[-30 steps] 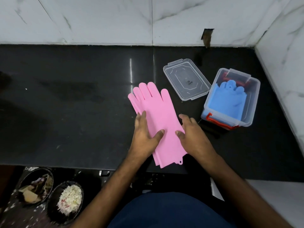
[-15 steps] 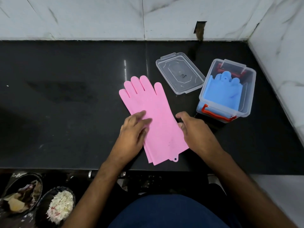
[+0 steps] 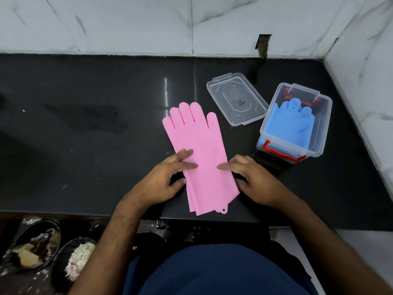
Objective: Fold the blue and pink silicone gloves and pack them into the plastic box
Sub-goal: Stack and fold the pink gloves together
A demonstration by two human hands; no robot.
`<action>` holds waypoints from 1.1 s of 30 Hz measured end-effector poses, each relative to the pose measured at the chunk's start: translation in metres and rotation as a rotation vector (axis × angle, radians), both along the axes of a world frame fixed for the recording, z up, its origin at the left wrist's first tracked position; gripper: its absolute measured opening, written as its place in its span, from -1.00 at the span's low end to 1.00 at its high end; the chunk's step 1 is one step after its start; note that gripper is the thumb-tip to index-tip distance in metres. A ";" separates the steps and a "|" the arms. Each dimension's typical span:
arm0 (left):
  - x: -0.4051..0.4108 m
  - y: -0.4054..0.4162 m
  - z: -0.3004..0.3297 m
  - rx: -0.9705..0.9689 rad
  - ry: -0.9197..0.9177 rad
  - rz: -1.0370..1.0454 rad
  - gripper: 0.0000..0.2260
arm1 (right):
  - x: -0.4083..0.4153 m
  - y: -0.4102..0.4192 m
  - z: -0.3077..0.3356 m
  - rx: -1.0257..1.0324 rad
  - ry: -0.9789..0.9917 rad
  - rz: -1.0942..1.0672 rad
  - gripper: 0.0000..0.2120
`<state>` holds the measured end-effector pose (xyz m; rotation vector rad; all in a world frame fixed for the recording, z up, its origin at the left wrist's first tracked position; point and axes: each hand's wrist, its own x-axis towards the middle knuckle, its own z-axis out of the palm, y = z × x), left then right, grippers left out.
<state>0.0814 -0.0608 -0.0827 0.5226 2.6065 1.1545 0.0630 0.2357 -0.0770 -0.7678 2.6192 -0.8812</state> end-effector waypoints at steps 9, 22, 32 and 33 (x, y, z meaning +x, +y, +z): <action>-0.008 -0.007 0.003 -0.203 -0.008 -0.151 -0.20 | -0.009 -0.013 0.006 0.013 0.313 -0.088 -0.87; -0.023 0.031 0.012 0.268 0.059 0.546 -0.63 | -0.044 -0.048 0.029 -0.005 0.233 -0.440 -0.66; -0.058 0.044 0.005 0.073 0.030 0.690 -0.67 | -0.061 -0.063 0.006 0.205 0.194 -0.652 -0.59; -0.060 0.044 0.006 0.115 -0.005 0.694 -0.59 | -0.060 -0.063 0.006 0.149 0.156 -0.661 -0.52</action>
